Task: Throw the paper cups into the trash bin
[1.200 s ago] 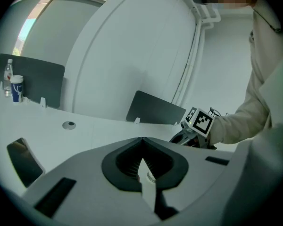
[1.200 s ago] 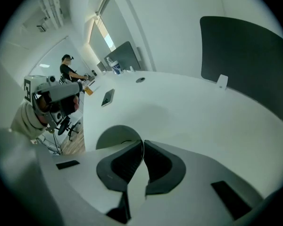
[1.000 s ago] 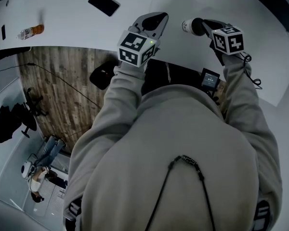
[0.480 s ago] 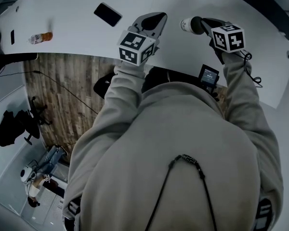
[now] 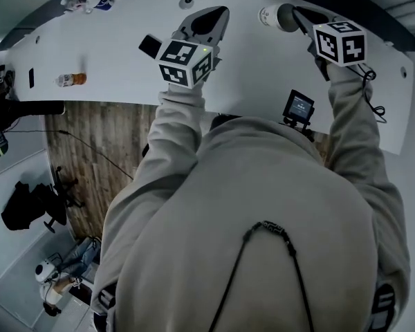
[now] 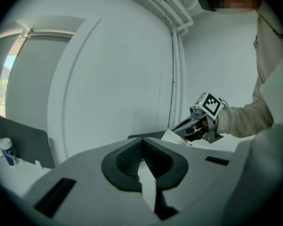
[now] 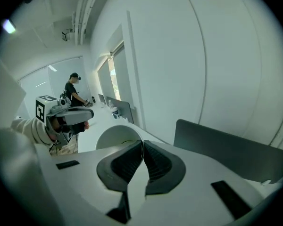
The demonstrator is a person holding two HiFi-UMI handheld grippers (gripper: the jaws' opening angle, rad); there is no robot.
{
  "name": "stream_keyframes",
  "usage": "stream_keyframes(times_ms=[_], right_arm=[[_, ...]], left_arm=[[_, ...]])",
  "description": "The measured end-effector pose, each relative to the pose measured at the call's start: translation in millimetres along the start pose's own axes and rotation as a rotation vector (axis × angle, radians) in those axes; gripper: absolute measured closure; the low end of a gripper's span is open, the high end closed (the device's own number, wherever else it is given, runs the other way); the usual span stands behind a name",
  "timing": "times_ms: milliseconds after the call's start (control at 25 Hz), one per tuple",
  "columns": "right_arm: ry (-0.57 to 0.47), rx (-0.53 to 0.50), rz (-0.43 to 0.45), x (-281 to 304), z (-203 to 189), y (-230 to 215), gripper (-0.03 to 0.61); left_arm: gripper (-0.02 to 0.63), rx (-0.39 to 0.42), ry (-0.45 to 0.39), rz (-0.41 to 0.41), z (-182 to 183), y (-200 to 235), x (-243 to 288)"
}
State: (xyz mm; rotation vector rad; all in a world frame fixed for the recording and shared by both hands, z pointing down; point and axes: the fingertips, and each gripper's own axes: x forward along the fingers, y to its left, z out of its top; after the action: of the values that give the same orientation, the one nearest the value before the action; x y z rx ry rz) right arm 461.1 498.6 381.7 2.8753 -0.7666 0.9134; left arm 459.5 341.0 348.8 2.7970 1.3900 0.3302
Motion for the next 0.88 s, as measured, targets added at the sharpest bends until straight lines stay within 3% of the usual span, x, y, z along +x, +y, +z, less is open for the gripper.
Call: stream_keyframes(times_ms=[240, 600, 880], right_arm=[[-0.033, -0.017, -0.008, -19, 13, -14, 0.543], [-0.001, -0.035, 0.089, -4, 6, -13, 0.543], [0.044, -0.076, 0.206, 19, 13, 2, 0.543]], left_arm=[[0.615, 0.009, -0.029, 0.009, 14, -7, 15], [0.615, 0.016, 0.027, 0.095, 8, -6, 5], [0.615, -0.008, 0.053, 0.268, 11, 16, -48]])
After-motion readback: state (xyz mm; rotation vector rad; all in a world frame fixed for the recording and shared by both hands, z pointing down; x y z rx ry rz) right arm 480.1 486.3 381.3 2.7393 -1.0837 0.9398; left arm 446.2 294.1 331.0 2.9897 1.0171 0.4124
